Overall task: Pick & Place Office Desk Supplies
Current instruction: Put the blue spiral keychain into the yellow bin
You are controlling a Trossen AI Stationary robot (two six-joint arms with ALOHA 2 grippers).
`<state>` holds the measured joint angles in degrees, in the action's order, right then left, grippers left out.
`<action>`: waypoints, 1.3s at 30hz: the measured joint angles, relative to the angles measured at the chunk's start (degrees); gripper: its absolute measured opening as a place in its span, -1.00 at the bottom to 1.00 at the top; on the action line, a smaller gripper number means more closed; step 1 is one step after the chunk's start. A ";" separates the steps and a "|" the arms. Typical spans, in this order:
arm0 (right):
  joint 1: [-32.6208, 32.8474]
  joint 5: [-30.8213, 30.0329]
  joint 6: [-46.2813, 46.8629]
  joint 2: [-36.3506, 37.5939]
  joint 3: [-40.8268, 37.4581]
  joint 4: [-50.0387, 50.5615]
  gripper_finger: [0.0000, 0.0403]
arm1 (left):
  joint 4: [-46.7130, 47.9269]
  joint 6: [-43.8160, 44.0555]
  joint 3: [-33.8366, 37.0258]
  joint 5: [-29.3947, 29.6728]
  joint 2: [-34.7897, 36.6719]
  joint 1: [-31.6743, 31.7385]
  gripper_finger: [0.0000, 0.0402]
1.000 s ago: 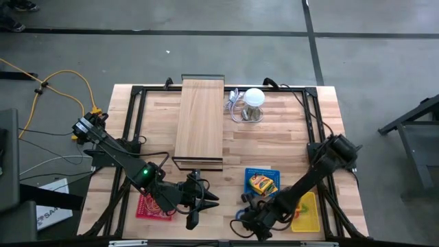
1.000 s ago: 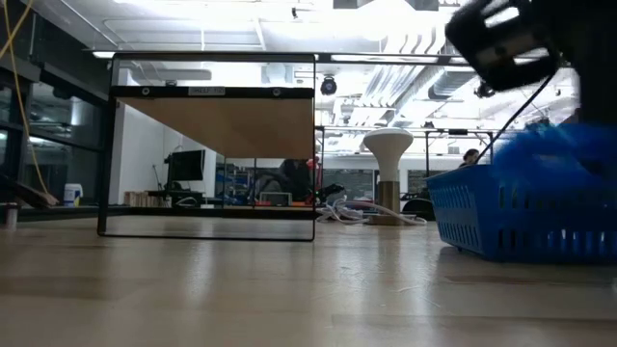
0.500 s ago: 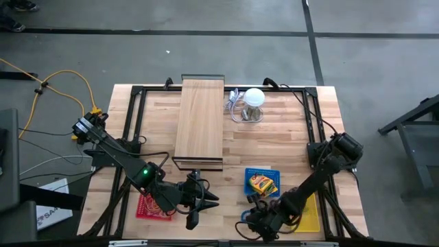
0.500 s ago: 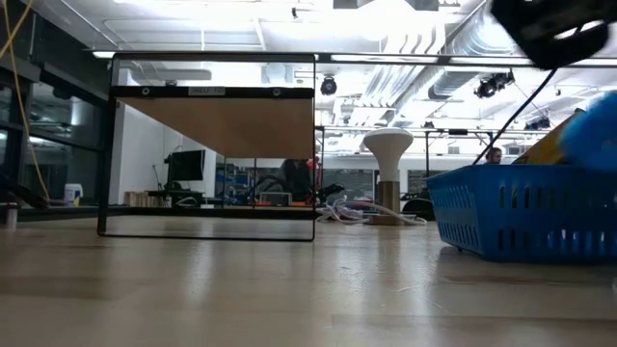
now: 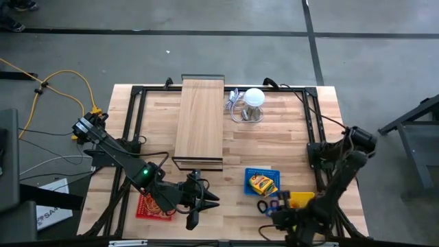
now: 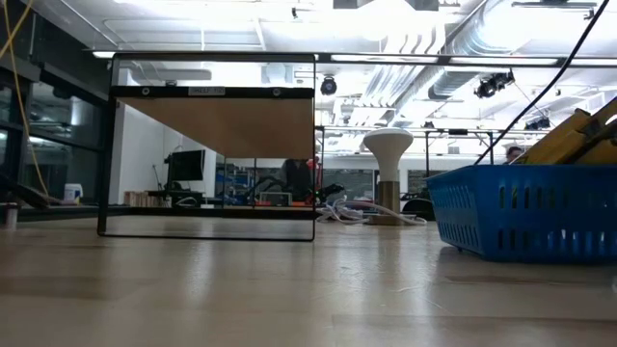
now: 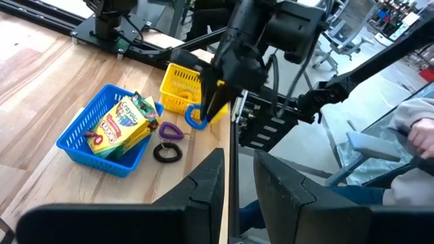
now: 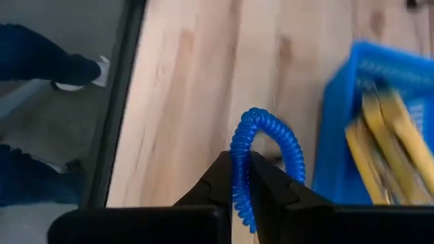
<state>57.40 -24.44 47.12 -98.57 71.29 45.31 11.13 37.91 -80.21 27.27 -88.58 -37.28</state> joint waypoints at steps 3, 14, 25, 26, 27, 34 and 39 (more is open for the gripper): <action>2.75 0.60 6.26 0.31 0.00 4.53 -0.90 | -0.08 0.00 -0.02 0.00 -0.01 0.00 -0.62; 11.53 1.35 27.02 0.40 0.00 14.52 -0.90 | -0.08 0.00 0.00 0.00 0.00 0.00 -0.62; 14.68 3.15 36.90 0.22 0.00 15.97 -0.90 | -0.07 0.00 -0.01 -0.01 -0.01 0.00 -0.62; 14.68 3.63 37.50 -0.03 0.00 15.90 -0.90 | -0.08 0.00 0.00 -0.02 -0.01 0.00 -0.62; 14.69 4.07 38.16 -0.39 -0.01 15.90 -0.90 | -0.08 0.00 0.00 0.00 -0.02 0.00 -0.62; 15.16 6.87 40.30 -3.65 -0.07 13.72 -0.90 | -0.08 0.00 -0.02 0.00 -0.01 0.00 -0.62; 15.16 6.87 41.25 -4.80 -0.07 12.31 -0.89 | -0.08 0.00 -0.02 0.00 0.01 0.00 -0.62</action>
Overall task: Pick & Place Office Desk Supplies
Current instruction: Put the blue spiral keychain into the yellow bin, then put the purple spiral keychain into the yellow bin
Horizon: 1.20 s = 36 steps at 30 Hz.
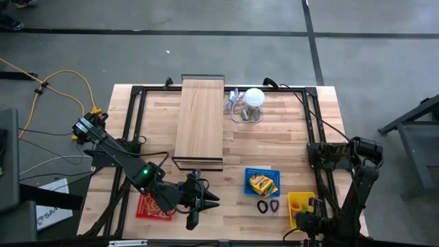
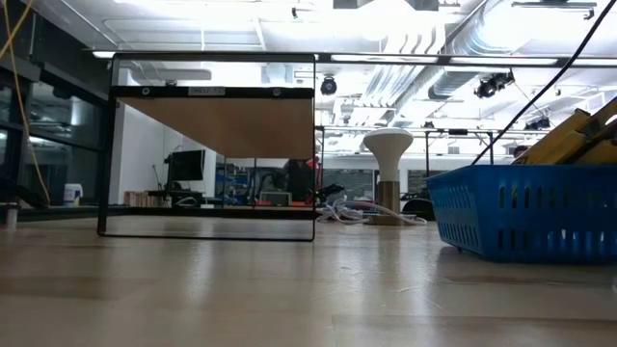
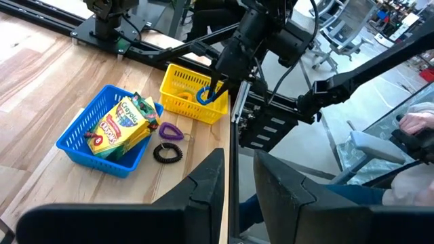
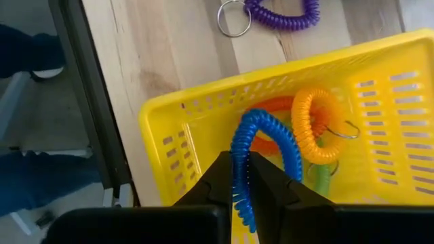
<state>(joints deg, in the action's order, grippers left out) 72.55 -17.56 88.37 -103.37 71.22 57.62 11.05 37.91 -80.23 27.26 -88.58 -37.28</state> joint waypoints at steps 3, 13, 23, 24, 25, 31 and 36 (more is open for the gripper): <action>-0.02 -0.02 1.70 -0.02 0.00 0.04 -0.82 | 0.00 0.00 0.02 0.00 -0.01 0.00 -0.62; -0.02 0.00 2.55 -0.02 0.00 0.09 -0.52 | 0.00 0.00 0.01 0.00 -0.02 0.00 -0.62; -0.02 0.00 2.52 -0.02 0.00 0.09 -0.41 | 0.00 0.00 0.01 0.00 -0.02 0.00 -0.62; -0.02 0.00 2.52 -0.02 0.00 0.10 -0.42 | 0.00 0.00 0.01 0.00 -0.01 0.00 -0.62; -0.02 0.00 2.47 -0.02 0.00 0.13 -0.43 | 0.00 0.00 0.01 0.00 -0.02 0.00 -0.62; -0.07 -0.04 0.08 -0.02 0.00 0.64 -0.45 | 0.00 0.00 0.02 0.00 -0.02 0.00 -0.62; -0.68 -0.44 -1.99 0.65 0.00 2.72 -0.45 | 0.00 0.00 0.02 0.00 -0.02 0.00 -0.62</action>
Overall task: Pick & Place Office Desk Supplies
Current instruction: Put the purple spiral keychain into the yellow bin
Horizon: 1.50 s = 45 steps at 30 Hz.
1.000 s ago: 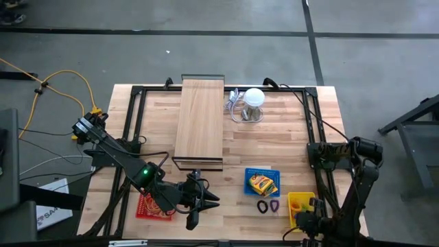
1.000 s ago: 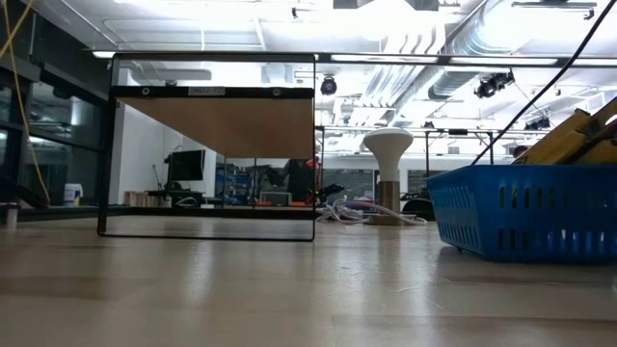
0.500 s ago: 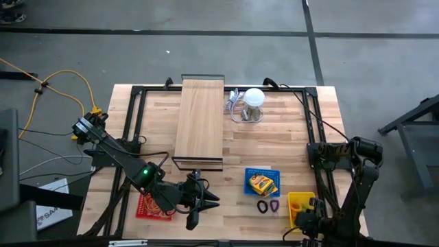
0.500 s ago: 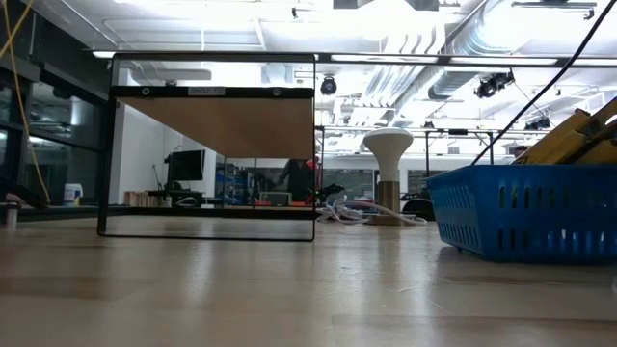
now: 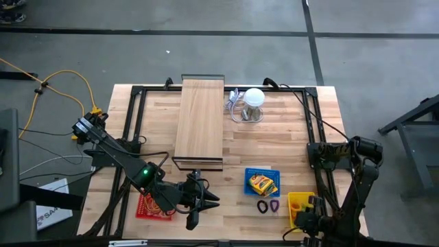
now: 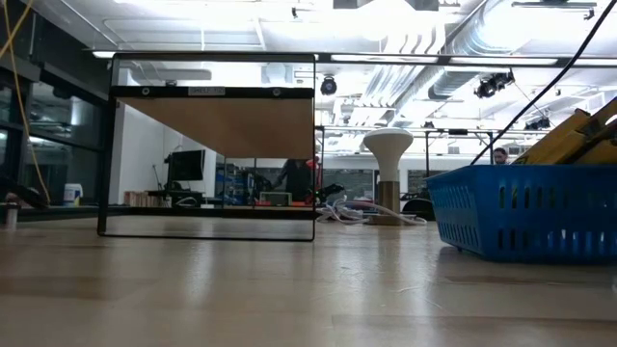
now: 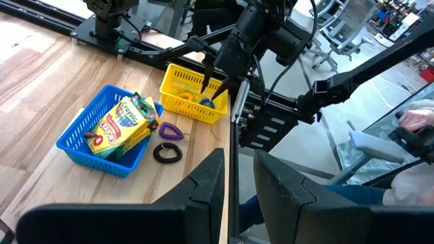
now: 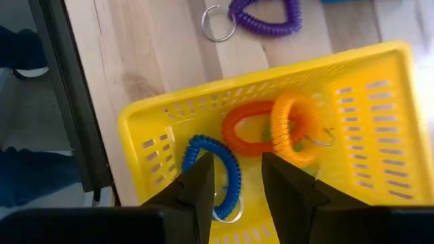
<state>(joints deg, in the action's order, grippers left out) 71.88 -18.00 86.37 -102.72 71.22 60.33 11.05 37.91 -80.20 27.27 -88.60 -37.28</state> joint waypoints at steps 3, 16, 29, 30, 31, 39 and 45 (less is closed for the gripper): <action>-0.77 -0.05 -2.82 1.30 0.00 0.94 -0.45 | 0.00 0.00 0.00 0.00 0.01 0.00 -0.62; -7.56 -0.07 -28.16 3.94 0.00 -3.78 -0.45 | 0.00 0.00 0.00 0.00 0.00 0.00 -0.62; -12.84 -0.07 -37.86 2.83 0.04 -11.58 -0.45 | 0.00 0.00 0.00 0.00 0.02 0.00 -0.62; -12.99 -0.07 -38.39 2.28 0.04 -12.16 -0.45 | 0.00 0.00 -0.01 0.00 0.01 0.00 -0.62; -13.11 -0.04 -38.63 1.93 0.04 -12.49 -0.45 | 0.00 0.00 -0.01 0.00 0.00 0.00 -0.62; -14.80 -1.31 -37.94 0.07 0.04 -12.65 -0.45 | 0.00 0.00 -0.01 0.00 0.02 0.00 -0.62; -16.14 -0.25 -37.67 -2.61 0.04 -12.52 -0.45 | 0.00 0.00 0.00 0.00 0.00 0.00 -0.62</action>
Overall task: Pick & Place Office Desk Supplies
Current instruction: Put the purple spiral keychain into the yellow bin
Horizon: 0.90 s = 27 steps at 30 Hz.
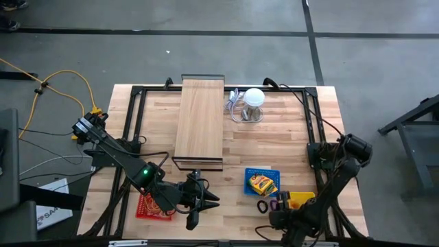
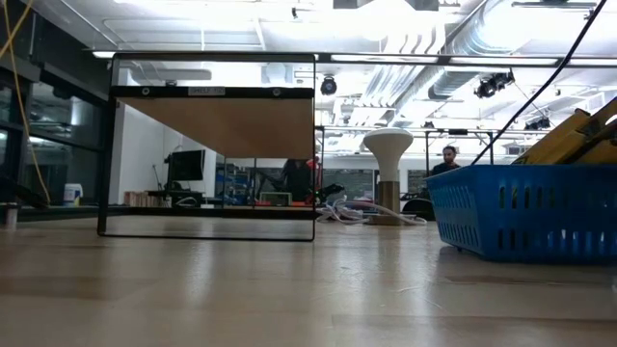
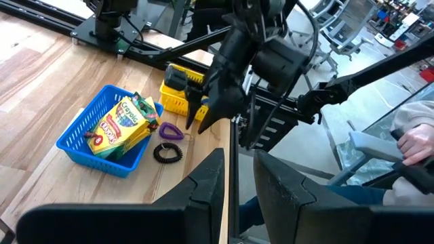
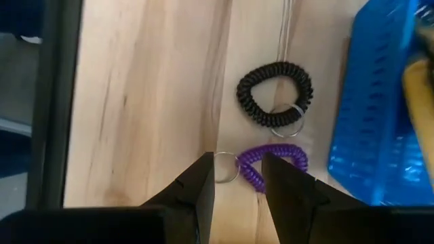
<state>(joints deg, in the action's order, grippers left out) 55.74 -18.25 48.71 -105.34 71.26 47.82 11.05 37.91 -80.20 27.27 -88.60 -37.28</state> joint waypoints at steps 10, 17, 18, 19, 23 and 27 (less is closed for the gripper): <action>-1.17 0.58 2.79 -1.09 -0.02 0.63 -0.45 | -0.17 0.00 -0.02 0.00 0.00 0.00 -0.62; -1.15 0.65 4.70 -1.86 -1.12 0.24 -0.45 | -0.44 0.00 -0.01 0.00 0.00 0.00 -0.62; -1.15 0.90 5.21 -2.14 -1.39 0.22 -0.45 | -0.44 0.00 0.00 0.00 0.02 0.00 -0.62; -1.15 1.44 5.55 -2.35 -1.64 0.02 -0.45 | -0.44 0.00 -0.02 0.00 0.02 0.00 -0.62; -1.40 2.07 5.81 -3.32 -1.90 0.16 -0.45 | -0.44 0.00 -0.01 0.00 0.02 0.00 -0.62; -1.43 2.28 5.59 -4.32 -1.92 0.13 -0.45 | -0.44 0.00 -0.02 0.00 0.00 0.00 -0.62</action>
<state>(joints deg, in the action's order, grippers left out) 54.30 -15.97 54.29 -109.65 69.34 47.94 10.61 37.91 -80.23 27.27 -88.59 -37.28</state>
